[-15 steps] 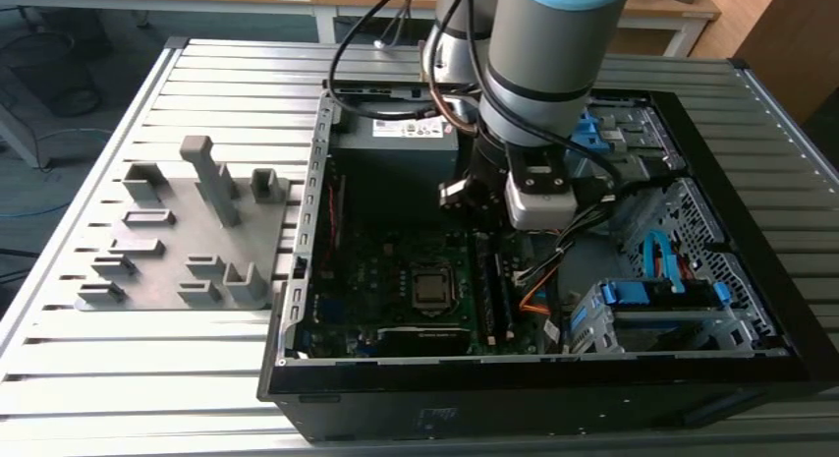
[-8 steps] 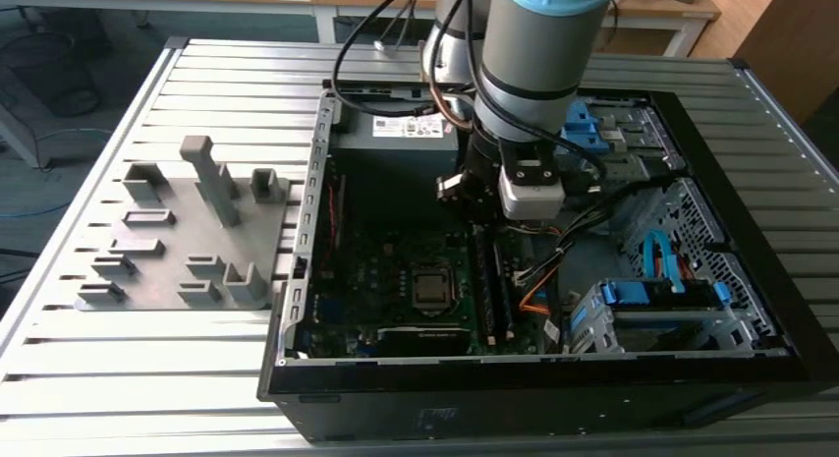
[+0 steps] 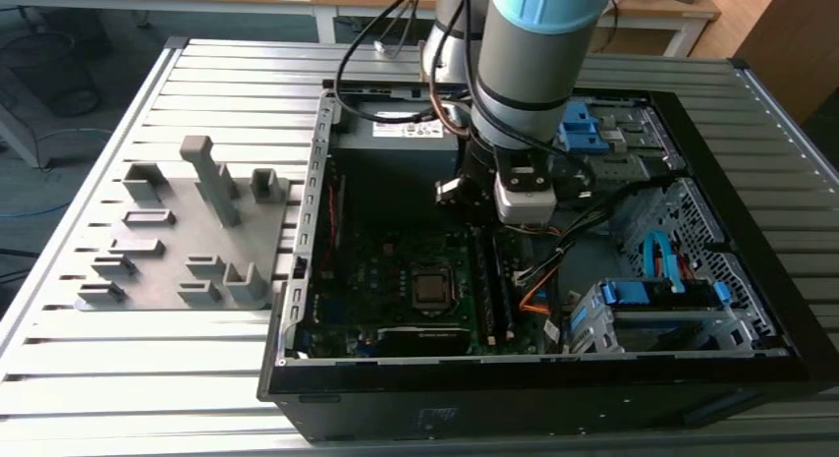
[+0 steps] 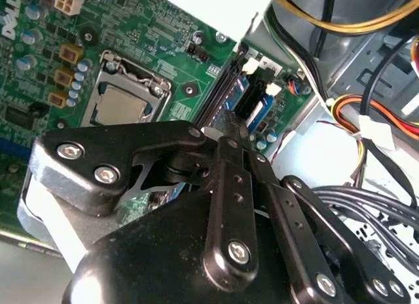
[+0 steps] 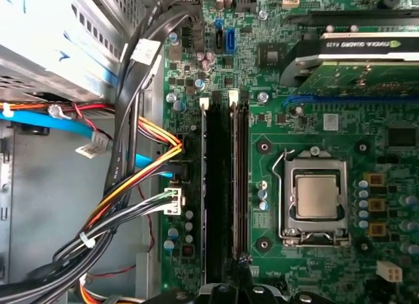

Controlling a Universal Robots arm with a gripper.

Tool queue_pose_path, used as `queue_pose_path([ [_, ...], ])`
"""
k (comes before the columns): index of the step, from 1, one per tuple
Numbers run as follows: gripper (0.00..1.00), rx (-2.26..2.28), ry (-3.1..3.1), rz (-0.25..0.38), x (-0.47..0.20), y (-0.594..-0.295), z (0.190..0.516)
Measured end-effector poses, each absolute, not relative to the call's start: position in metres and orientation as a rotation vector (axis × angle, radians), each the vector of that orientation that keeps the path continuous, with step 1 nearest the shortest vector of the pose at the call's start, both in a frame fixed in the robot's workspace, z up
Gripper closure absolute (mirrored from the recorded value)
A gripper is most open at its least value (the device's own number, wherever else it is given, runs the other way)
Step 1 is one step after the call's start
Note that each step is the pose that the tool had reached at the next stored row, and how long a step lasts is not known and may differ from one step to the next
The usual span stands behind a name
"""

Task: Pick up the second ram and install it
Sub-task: 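Press down the second ram until it locks into place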

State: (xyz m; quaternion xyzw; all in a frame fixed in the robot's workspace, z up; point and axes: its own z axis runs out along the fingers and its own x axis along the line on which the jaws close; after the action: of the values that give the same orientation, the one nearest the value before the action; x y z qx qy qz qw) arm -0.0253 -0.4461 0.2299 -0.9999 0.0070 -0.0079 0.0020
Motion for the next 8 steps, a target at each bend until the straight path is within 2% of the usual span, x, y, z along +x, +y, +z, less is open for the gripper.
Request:
queue_pose_path([
  [8,0.90,-3.137,0.022,-0.025,-0.0253,-0.4445,0.2223],
])
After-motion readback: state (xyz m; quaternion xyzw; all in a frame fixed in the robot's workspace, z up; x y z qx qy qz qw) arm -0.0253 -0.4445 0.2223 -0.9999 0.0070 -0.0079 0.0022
